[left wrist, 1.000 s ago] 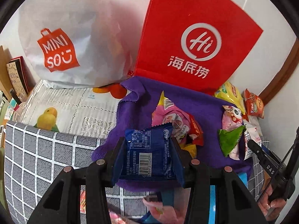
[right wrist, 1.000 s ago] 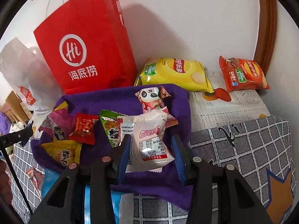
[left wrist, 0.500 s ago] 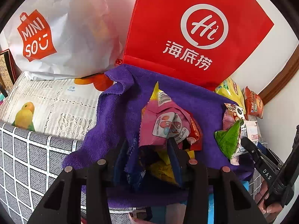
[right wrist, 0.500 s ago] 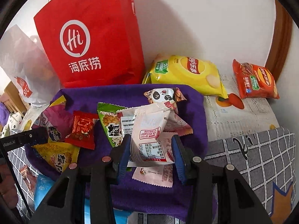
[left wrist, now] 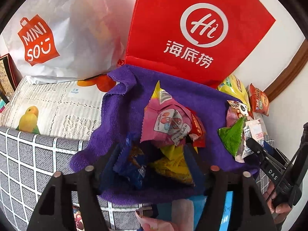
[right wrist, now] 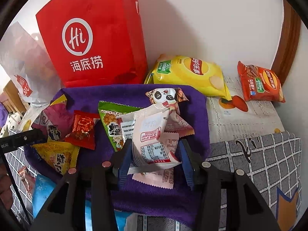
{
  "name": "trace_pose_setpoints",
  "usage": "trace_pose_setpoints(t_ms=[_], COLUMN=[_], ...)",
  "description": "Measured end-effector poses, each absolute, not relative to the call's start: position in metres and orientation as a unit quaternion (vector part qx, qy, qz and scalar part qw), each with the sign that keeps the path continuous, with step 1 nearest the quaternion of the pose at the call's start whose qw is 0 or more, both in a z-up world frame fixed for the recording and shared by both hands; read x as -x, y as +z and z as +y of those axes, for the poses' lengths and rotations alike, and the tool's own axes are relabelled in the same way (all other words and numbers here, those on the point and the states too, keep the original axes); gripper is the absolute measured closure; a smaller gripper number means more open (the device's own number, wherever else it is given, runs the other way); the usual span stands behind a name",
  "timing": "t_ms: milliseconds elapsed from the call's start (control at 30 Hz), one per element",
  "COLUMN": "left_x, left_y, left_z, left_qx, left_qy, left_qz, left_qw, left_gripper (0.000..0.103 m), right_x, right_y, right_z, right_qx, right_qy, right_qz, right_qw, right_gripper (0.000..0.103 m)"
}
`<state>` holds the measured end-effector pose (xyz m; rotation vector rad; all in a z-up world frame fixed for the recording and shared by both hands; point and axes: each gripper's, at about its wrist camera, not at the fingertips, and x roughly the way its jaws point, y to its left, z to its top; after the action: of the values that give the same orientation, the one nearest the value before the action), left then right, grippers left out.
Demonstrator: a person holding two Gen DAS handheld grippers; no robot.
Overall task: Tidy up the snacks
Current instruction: 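Open both grippers to release the packets onto the purple towel, then move both grippers back toward the pink packets beside the blue tissue box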
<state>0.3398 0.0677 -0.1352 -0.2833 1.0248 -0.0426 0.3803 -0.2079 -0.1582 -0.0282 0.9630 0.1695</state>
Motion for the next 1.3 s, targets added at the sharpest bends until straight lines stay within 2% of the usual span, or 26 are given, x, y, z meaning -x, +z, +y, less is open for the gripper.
trace_pose_setpoints(t_ms=[100, 167, 200, 533, 600, 767, 967, 1300], left_x=[-0.33, -0.323, -0.32, -0.275, -0.265, -0.236, -0.207, -0.188], left_y=[-0.124, -0.116, -0.111, -0.077, -0.073, -0.074, -0.091, -0.116], left_z=[0.069, 0.072, 0.074, 0.091, 0.098, 0.122, 0.148, 0.183], left_qx=[0.125, 0.124, 0.125, 0.127, 0.13, 0.134, 0.135, 0.153], left_qy=[-0.015, -0.012, -0.012, 0.0, 0.011, 0.037, 0.06, 0.068], left_qz=[0.478, 0.468, 0.463, 0.434, 0.431, 0.43, 0.446, 0.456], left_qw=[0.869, 0.875, 0.877, 0.892, 0.893, 0.892, 0.883, 0.874], left_gripper=[0.023, 0.022, 0.022, 0.021, 0.021, 0.021, 0.021, 0.021], right_x=[-0.375, -0.368, -0.365, -0.323, -0.311, -0.282, -0.256, -0.248], right_y=[-0.152, -0.143, -0.138, -0.096, -0.089, -0.085, -0.097, -0.119], right_z=[-0.209, -0.209, -0.209, -0.203, -0.191, -0.154, -0.101, -0.036], right_qx=[0.012, 0.014, 0.015, -0.012, -0.005, 0.013, 0.042, 0.093], right_qy=[0.084, 0.082, 0.079, 0.092, 0.105, 0.148, 0.198, 0.24], right_qz=[0.461, 0.45, 0.443, 0.408, 0.407, 0.401, 0.414, 0.432], right_qw=[0.883, 0.889, 0.893, 0.908, 0.907, 0.904, 0.887, 0.864], right_gripper=[0.051, 0.036, 0.033, 0.032, 0.033, 0.051, 0.065, 0.065])
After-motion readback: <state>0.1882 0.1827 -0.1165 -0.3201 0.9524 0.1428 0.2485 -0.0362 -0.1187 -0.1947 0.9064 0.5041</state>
